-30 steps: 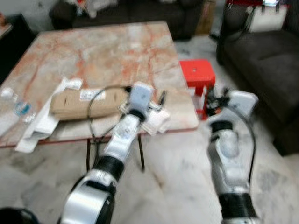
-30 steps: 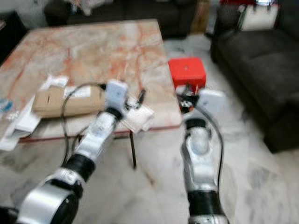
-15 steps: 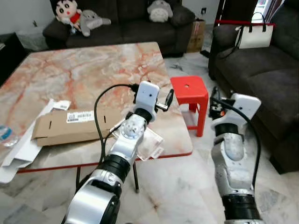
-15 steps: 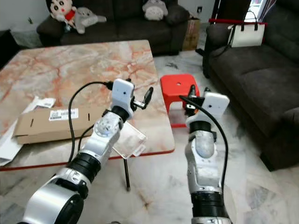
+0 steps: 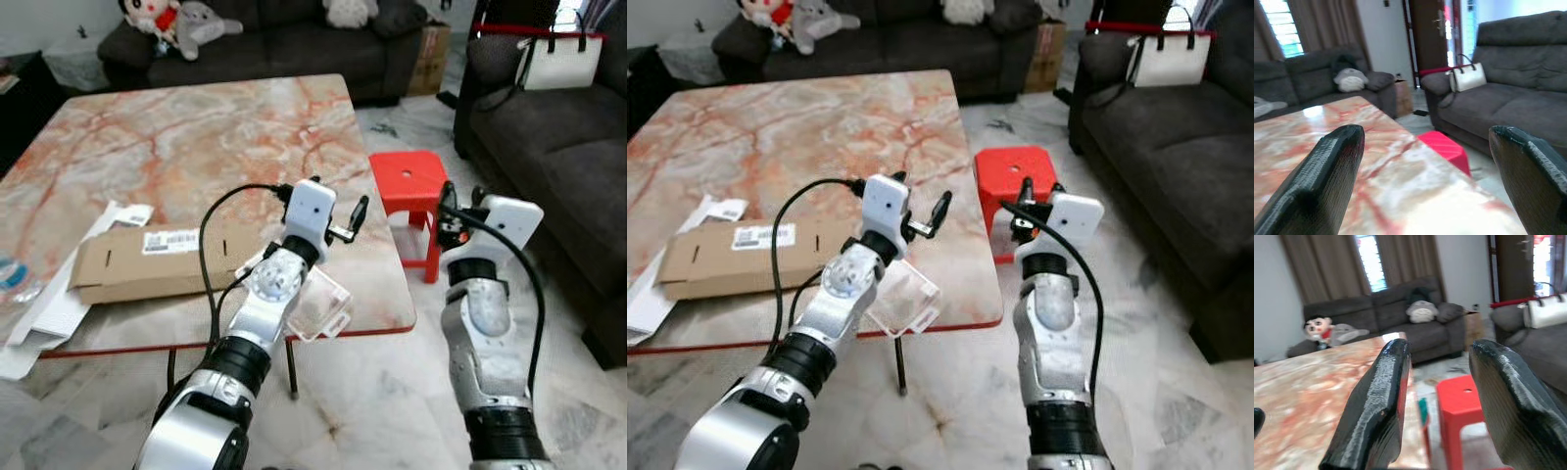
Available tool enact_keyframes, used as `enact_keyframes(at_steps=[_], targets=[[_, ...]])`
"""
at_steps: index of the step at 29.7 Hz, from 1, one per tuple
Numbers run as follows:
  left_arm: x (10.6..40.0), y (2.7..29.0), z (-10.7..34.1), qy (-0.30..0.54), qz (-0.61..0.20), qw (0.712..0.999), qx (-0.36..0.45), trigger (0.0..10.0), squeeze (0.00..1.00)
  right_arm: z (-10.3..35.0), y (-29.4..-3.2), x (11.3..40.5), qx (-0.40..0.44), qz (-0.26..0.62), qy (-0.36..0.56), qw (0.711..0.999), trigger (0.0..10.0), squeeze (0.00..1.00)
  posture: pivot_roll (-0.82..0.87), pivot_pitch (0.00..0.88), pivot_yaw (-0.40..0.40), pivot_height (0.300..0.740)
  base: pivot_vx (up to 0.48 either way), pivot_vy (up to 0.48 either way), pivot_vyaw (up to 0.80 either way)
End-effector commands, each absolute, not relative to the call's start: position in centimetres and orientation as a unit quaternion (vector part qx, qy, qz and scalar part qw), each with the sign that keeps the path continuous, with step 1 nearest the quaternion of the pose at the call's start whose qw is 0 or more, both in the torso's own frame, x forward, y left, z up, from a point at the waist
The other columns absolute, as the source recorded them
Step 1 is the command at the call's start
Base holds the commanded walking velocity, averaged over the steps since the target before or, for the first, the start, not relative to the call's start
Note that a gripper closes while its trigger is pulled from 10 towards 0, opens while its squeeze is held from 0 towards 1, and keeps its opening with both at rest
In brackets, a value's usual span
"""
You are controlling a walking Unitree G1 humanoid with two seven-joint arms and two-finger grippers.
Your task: Picking trash to rubbish bin
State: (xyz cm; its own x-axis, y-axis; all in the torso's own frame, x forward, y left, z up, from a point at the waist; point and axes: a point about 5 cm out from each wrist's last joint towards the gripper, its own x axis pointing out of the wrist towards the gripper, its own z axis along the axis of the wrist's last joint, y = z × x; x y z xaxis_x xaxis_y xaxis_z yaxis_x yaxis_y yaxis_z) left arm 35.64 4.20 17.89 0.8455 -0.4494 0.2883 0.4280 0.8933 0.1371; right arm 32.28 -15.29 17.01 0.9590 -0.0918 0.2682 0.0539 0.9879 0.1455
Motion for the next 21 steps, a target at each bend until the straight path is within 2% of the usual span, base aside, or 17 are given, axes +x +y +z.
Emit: enact_keyframes(at_steps=[1, 8, 16, 21], targets=[[35.53, 4.24, 17.89, -0.156, -0.232, 0.959, 0.042, 10.0, 0.0, 17.12, -15.16, 32.34, 0.07, -0.033, -0.138, 0.987, 10.0, 0.0, 0.04, 0.109, 0.042, 0.74, 0.0, 0.0, 0.0], [35.54, 4.43, 17.79, -0.151, -0.229, 0.961, 0.042, 10.0, 0.0, 17.25, -14.8, 32.31, 0.06, -0.023, -0.14, 0.988, 10.0, 0.0, 0.03, 0.112, 0.039, 0.74, 0.0, 0.0, 0.0], [35.49, 4.44, 17.63, -0.146, -0.227, 0.962, 0.043, 10.0, 0.0, 17.16, -14.84, 32.23, 0.059, -0.024, -0.139, 0.988, 10.0, 0.0, 0.03, 0.115, 0.036, 0.74, 0.0, 0.0, 0.59], [35.54, 4.79, 17.53, -0.143, -0.225, 0.963, 0.046, 10.0, 0.0, 17.12, -14.89, 32.27, 0.067, -0.024, -0.137, 0.988, 10.0, 0.0, 0.03, 0.117, 0.034, 0.74, 0.0, 0.0, 0.0]])
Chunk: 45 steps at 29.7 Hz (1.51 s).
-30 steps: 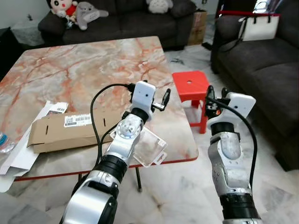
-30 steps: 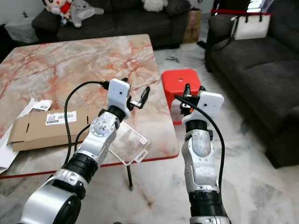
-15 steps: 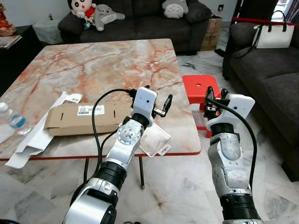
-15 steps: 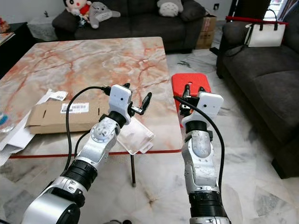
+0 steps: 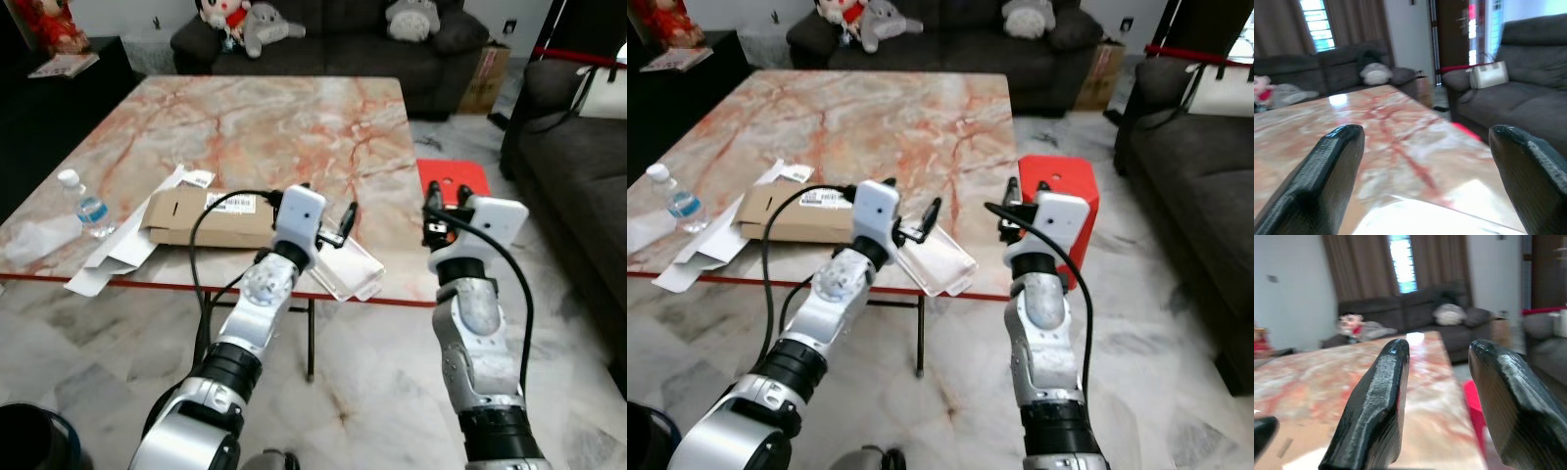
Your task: Picking trash to rubbish bin
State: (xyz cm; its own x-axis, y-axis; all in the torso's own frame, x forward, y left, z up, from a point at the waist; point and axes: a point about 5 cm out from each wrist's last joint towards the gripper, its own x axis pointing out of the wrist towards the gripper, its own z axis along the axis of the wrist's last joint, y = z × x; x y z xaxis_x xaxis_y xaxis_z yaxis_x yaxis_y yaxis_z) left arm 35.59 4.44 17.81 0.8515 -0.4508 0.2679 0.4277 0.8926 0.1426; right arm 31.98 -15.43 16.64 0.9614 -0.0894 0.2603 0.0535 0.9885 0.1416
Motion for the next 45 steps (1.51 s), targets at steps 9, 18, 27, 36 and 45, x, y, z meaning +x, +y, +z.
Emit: enact_keyframes(at_steps=[9, 18, 27, 36, 45], targets=[[35.73, 5.25, 17.61, -0.143, -0.219, 0.964, 0.05, 10.0, 0.0, 17.06, -14.87, 32.25, 0.07, -0.024, -0.134, 0.988, 10.0, 0.0, 0.04, 0.118, 0.033, 0.74, 0.0, 0.0, 0.0], [36.03, 5.63, 17.87, -0.143, -0.215, 0.965, 0.051, 10.0, 0.0, 17.05, -14.91, 32.27, 0.073, -0.026, -0.134, 0.988, 10.0, 0.0, 0.04, 0.121, 0.032, 0.74, 0.0, 0.0, 0.0], [35.96, 5.46, 17.7, -0.141, -0.215, 0.965, 0.052, 10.0, 0.0, 17.01, -15.14, 32.39, 0.079, -0.033, -0.127, 0.988, 10.0, 0.0, 0.03, 0.117, 0.032, 0.74, 0.0, 0.0, 0.0], [36.12, 5.53, 17.84, -0.141, -0.211, 0.966, 0.051, 10.0, 0.0, 17.11, -14.94, 32.37, 0.076, -0.029, -0.134, 0.988, 10.0, 0.0, 0.03, 0.105, 0.033, 0.74, 0.054, 0.0, -0.27], [36.07, 5.43, 17.79, -0.142, -0.212, 0.966, 0.051, 10.0, 0.0, 17.02, -14.8, 32.43, 0.078, -0.027, -0.13, 0.988, 10.0, 0.0, 0.03, 0.094, 0.034, 0.74, 0.245, 0.0, -0.09]])
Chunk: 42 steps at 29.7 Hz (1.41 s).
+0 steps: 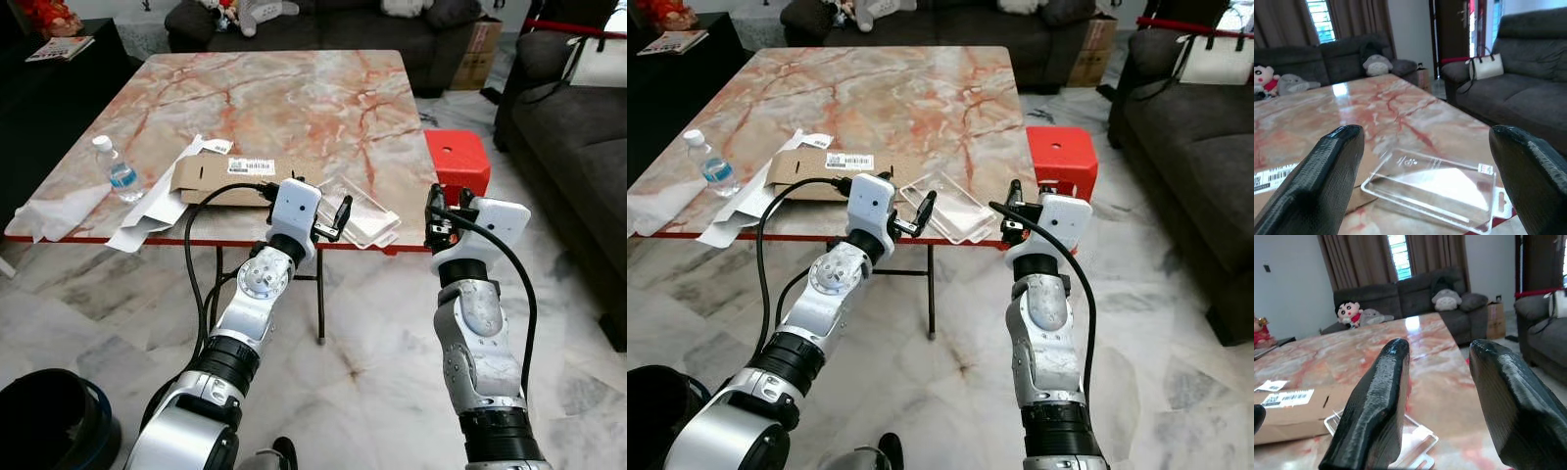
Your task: Picking trash to rubbish bin
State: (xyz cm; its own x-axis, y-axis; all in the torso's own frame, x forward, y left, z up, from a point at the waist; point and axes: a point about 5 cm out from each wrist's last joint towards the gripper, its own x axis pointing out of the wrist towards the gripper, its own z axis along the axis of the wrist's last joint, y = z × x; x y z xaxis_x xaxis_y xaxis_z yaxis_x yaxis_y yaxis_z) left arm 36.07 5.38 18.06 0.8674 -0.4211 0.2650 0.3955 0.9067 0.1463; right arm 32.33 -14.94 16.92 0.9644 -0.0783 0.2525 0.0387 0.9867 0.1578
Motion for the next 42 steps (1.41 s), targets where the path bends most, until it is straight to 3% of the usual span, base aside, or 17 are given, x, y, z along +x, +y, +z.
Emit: enact_keyframes(at_steps=[1, 14, 26, 33, 42], targets=[[36.08, 5.44, 17.79, -0.142, -0.212, 0.965, 0.051, 10.0, 0.0, 17.01, -14.79, 32.43, 0.076, -0.027, -0.13, 0.988, 10.0, 0.0, 0.03, 0.093, 0.034, 0.74, 0.247, 0.0, -0.63], [36.07, 5.37, 17.85, -0.144, -0.213, 0.965, 0.051, 10.0, 0.0, 16.98, -14.65, 32.4, 0.086, -0.026, -0.13, 0.987, 10.0, 0.0, 0.03, 0.092, 0.035, 0.74, 0.253, 0.0, 0.0], [36.13, 5.32, 18.19, -0.15, -0.213, 0.964, 0.052, 10.0, 0.0, 17.03, -14.68, 32.46, 0.091, -0.028, -0.132, 0.987, 10.0, 0.0, 0.04, 0.101, 0.033, 0.74, 0.256, 0.0, -0.18], [36.16, 5.29, 18.26, -0.151, -0.213, 0.964, 0.053, 10.0, 0.0, 17.15, -14.79, 32.48, 0.089, -0.03, -0.136, 0.986, 10.0, 0.0, 0.04, 0.105, 0.034, 0.74, 0.256, 0.0, -0.64], [36.14, 5.22, 18.24, -0.151, -0.213, 0.964, 0.055, 10.0, 0.0, 17.09, -14.64, 32.49, 0.087, -0.027, -0.134, 0.987, 10.0, 0.0, 0.04, 0.112, 0.032, 0.74, 0.256, 0.0, 0.0]])
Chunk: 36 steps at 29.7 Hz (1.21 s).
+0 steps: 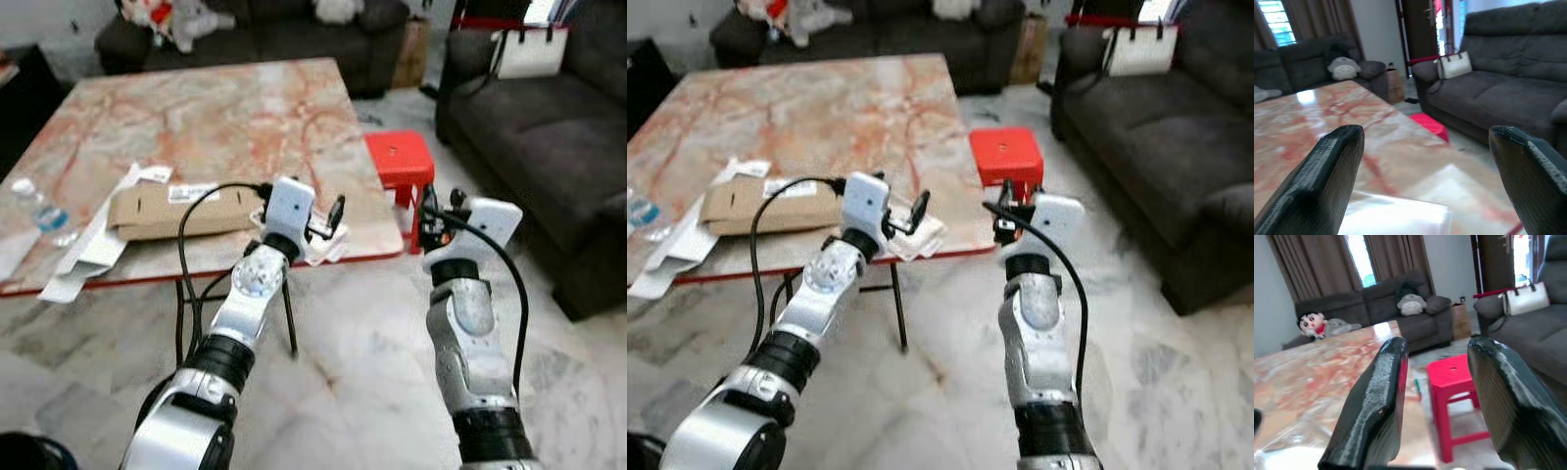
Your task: Picking trash to rubbish bin
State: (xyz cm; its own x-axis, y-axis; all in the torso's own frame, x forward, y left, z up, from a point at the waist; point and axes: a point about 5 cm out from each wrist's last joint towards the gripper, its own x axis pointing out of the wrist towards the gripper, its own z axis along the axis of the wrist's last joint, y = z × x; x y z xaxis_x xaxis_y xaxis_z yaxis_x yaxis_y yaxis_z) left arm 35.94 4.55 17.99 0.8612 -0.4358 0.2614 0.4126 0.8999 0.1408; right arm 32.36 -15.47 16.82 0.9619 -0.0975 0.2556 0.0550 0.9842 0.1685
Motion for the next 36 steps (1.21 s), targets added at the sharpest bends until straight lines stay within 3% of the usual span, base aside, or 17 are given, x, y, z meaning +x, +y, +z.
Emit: enact_keyframes(at_steps=[1, 36], targets=[[36.14, 5.22, 18.24, -0.151, -0.213, 0.964, 0.055, 10.0, 0.0, 17.09, -14.64, 32.49, 0.087, -0.027, -0.135, 0.987, 10.0, 0.0, 0.04, 0.113, 0.032, 0.74, 0.255, 0.0, 0.0], [36.17, 5.35, 18.16, -0.15, -0.208, 0.965, 0.054, 10.0, 0.0, 17.05, -14.42, 32.51, 0.082, -0.02, -0.134, 0.987, 10.0, 0.0, 0.04, 0.116, 0.028, 0.74, 0.258, 0.0, 0.0]])
